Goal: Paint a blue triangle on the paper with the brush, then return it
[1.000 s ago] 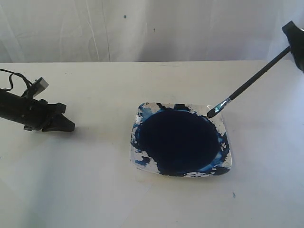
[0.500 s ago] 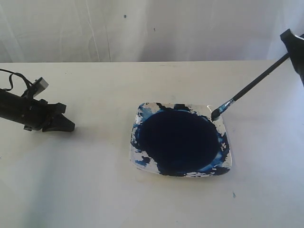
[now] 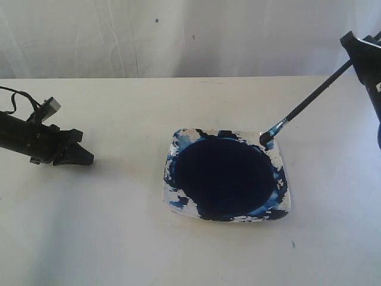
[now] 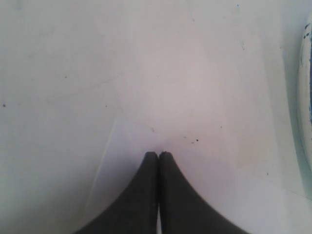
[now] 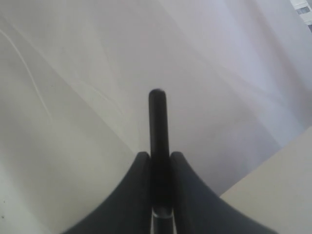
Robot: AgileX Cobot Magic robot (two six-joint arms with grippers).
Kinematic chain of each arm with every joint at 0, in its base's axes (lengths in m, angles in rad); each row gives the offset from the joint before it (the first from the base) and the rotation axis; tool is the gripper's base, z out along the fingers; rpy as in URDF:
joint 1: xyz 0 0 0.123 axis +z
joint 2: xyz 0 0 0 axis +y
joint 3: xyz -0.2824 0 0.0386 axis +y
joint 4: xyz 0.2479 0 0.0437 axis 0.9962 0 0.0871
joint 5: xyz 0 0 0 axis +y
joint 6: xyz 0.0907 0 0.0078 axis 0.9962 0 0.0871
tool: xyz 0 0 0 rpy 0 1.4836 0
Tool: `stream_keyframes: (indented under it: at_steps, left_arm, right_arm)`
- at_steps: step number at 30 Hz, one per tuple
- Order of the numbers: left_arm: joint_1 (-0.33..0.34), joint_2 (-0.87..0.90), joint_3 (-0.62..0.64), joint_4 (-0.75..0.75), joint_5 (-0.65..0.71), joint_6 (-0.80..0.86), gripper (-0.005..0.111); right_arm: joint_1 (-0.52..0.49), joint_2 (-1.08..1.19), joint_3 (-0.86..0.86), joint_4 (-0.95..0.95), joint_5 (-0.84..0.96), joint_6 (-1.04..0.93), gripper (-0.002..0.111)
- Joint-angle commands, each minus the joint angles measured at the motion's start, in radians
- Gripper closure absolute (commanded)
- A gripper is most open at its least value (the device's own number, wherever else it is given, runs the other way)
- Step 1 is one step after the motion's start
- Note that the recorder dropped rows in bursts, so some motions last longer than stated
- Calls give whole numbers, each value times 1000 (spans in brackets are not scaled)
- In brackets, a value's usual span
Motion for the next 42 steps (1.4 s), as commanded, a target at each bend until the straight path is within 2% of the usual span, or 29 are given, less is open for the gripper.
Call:
stream_keyframes:
  at_steps: [1, 19, 28, 33, 42]
  left_arm:
    - [1, 6, 0, 9, 0, 2, 107]
    - [1, 6, 0, 9, 0, 2, 107]
    - [1, 6, 0, 9, 0, 2, 107]
    - [1, 6, 0, 9, 0, 2, 107]
    - [1, 6, 0, 9, 0, 2, 107]
  right_arm:
    - [-1, -10, -5, -28, -47, 14, 108]
    - [-1, -140, -5, -216, 28, 153, 108]
    - [2, -192, -5, -495, 8, 483, 108]
    - [53, -192, -9, -539, -3, 567, 108]
    - [206, -192, -77, -534, 5, 567, 108]
